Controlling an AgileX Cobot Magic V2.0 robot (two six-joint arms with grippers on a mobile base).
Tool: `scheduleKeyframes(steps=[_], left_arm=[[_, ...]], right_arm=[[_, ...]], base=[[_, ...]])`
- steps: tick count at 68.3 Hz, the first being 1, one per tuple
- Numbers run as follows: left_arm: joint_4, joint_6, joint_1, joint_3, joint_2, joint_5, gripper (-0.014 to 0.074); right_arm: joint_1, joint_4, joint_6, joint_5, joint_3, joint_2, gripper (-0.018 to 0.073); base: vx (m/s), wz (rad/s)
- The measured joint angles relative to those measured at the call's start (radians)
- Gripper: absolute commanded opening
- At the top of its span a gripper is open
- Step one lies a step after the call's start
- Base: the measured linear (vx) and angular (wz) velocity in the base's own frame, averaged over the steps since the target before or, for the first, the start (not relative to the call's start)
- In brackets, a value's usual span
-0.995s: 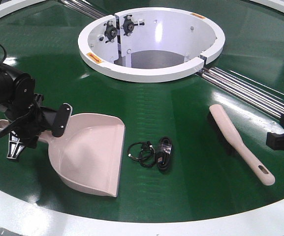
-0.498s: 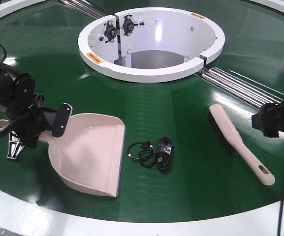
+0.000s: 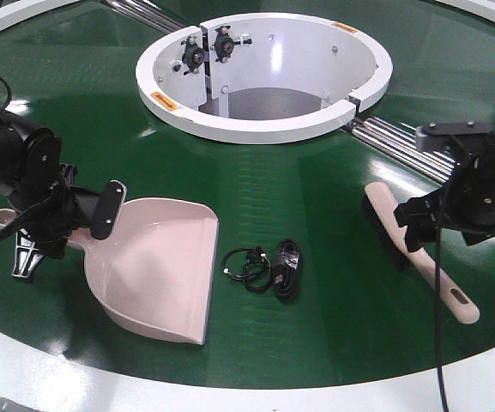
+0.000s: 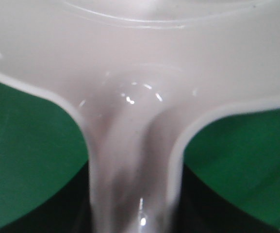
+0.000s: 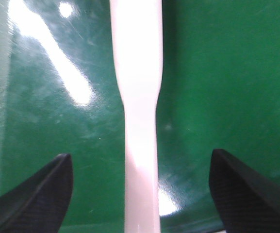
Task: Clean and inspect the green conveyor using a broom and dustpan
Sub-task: 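Reach the right gripper down to the pink brush handle and grasp it, then lift the brush with the right gripper and move it behind the black cable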
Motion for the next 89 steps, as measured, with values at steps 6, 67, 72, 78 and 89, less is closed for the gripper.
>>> scheduleKeyframes(steps=[6, 67, 72, 78, 89], left_arm=[[0.000, 0.000, 0.000, 0.000, 0.000, 0.000, -0.0006], [0.000, 0.002, -0.002, 0.000, 0.000, 0.000, -0.0006], [0.000, 0.002, -0.002, 0.000, 0.000, 0.000, -0.0006], [0.000, 0.002, -0.002, 0.000, 0.000, 0.000, -0.0006], [0.000, 0.002, -0.002, 0.000, 0.000, 0.000, -0.0006]], right_arm=[[0.000, 0.000, -0.009, 0.005, -0.018, 0.056, 0.0561], [0.000, -0.007, -0.027, 0.030, -0.030, 0.298, 0.0363], [0.000, -0.007, -0.027, 0.023, -0.031, 0.300, 0.0247], [0.000, -0.007, -0.027, 0.017, -0.034, 0.300, 0.0123], [0.000, -0.007, -0.024, 0.009, -0.034, 0.300, -0.0013]], base=[[0.00, 0.00], [0.00, 0.00], [0.00, 0.00], [0.00, 0.00], [0.00, 0.00]])
